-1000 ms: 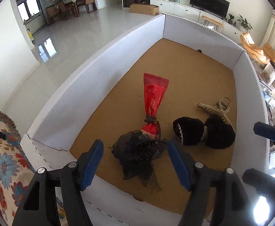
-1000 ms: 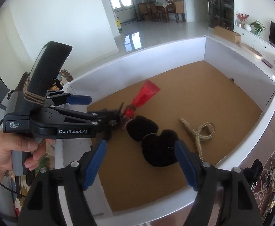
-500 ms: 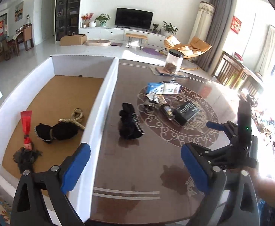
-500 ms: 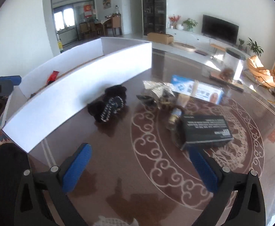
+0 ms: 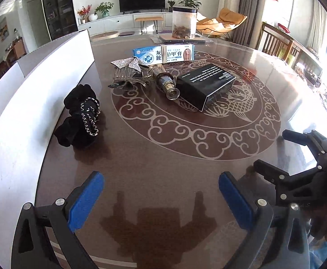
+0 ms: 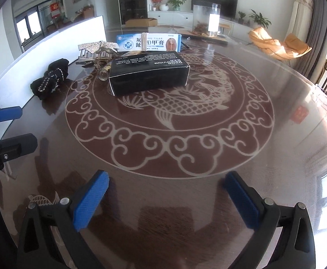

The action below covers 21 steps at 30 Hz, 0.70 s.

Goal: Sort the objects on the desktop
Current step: 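Move both tools back over the table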

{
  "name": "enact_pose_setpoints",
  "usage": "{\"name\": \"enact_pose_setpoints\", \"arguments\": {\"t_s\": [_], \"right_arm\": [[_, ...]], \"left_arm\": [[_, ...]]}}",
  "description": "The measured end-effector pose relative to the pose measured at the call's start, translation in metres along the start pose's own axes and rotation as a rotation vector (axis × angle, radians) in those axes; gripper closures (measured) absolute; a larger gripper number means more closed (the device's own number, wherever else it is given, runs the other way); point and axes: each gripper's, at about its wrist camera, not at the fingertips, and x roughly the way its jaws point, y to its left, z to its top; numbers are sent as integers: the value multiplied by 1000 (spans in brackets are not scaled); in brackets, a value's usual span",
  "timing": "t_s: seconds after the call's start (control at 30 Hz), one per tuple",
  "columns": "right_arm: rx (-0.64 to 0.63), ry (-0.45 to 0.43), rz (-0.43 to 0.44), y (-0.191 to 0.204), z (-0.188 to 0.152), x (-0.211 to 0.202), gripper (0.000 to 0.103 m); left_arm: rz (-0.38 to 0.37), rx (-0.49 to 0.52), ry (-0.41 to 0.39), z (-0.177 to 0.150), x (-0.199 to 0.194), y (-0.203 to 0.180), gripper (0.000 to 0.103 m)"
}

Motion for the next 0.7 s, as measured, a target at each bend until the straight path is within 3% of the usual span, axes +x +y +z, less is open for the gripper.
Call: {"name": "enact_pose_setpoints", "arguments": {"t_s": [0.2,0.7], "right_arm": [[2,1,-3,1,-1,0,0],[2,1,-2,1,-1,0,0]], "left_arm": [[18,-43,17,-15,22,13,0],[19,-21,-2,-21,21,12,0]]}}
